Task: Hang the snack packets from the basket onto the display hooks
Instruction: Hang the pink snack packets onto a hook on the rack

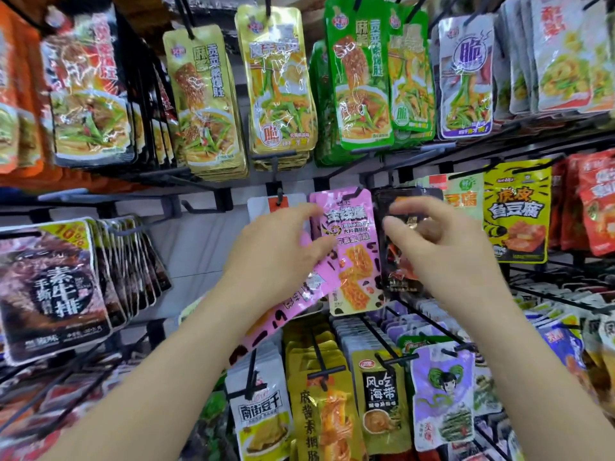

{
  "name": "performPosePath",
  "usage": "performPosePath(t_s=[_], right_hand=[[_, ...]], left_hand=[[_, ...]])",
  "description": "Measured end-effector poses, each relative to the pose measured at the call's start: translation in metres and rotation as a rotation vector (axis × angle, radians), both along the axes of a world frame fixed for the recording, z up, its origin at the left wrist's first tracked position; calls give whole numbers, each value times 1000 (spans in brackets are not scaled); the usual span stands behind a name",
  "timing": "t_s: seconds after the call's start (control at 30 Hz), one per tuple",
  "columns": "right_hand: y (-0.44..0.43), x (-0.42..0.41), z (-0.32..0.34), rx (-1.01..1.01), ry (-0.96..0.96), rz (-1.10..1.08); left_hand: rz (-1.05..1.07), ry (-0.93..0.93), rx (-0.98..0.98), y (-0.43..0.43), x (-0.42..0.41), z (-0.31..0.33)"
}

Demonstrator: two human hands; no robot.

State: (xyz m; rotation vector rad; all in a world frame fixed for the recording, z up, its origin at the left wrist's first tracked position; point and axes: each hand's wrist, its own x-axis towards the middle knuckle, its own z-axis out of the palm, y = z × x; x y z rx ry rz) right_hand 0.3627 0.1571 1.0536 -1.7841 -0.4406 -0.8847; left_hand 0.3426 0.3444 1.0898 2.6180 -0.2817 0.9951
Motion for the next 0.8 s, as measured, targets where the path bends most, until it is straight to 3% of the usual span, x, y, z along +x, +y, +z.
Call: performPosePath(t_s=[0.07, 0.17, 0.3, 0.47, 0.6, 0.8], right_hand=[[5, -27, -10, 265, 246, 417], [26, -44, -28, 250, 405, 632], [38, -42, -35, 371, 396, 656], [39, -43, -30, 537, 402, 643], [36, -42, -28, 442, 333, 528], [29, -38, -9, 207, -2, 267]], left_hand=[[-131, -84, -145, 3, -9, -5], [-253, -195, -311, -1, -16, -13], [-349, -161, -521, -4, -20, -19], [-518, 68, -734, -3, -26, -28], [-543, 64, -773, -5, -29, -26], [-563, -126, -719, -26, -22, -16]])
